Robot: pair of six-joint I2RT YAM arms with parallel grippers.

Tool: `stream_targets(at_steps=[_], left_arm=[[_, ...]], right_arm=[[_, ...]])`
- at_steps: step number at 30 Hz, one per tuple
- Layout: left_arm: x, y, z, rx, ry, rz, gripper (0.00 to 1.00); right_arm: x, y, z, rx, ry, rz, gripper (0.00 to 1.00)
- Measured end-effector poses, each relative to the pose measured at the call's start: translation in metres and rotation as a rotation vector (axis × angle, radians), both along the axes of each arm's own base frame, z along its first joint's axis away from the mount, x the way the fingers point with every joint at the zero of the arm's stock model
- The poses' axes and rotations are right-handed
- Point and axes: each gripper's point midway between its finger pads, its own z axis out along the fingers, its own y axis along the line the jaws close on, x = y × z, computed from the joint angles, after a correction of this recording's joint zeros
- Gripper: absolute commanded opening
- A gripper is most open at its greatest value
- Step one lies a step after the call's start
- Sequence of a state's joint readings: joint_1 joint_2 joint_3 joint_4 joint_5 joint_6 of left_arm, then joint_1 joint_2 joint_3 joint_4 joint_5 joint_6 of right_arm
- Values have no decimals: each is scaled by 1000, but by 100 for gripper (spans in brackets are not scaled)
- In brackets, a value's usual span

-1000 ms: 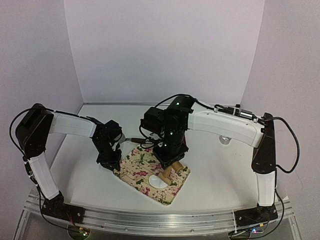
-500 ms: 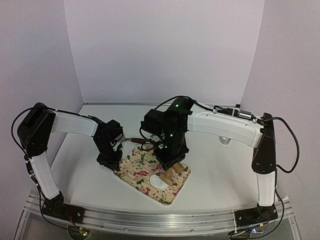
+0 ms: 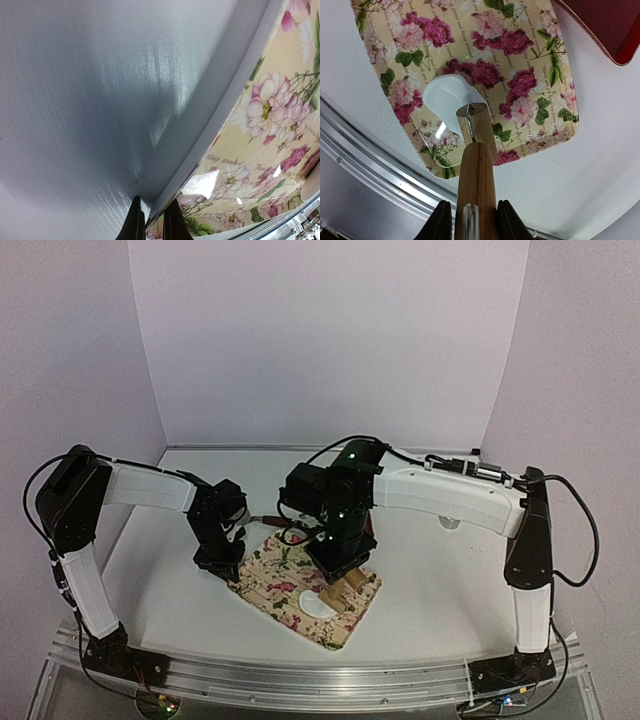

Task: Roll out the dumpling wrappers from the dough

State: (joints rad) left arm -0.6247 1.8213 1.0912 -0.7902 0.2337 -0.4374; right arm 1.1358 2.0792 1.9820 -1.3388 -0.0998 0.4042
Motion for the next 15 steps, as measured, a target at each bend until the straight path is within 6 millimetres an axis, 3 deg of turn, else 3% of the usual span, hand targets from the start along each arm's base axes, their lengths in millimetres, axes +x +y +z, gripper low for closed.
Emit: stream_targets(at_steps=[15], left_arm=[[0, 0, 0, 0, -1, -18, 0]], right_arm=[[-4, 0, -9, -27, -23, 21, 0]])
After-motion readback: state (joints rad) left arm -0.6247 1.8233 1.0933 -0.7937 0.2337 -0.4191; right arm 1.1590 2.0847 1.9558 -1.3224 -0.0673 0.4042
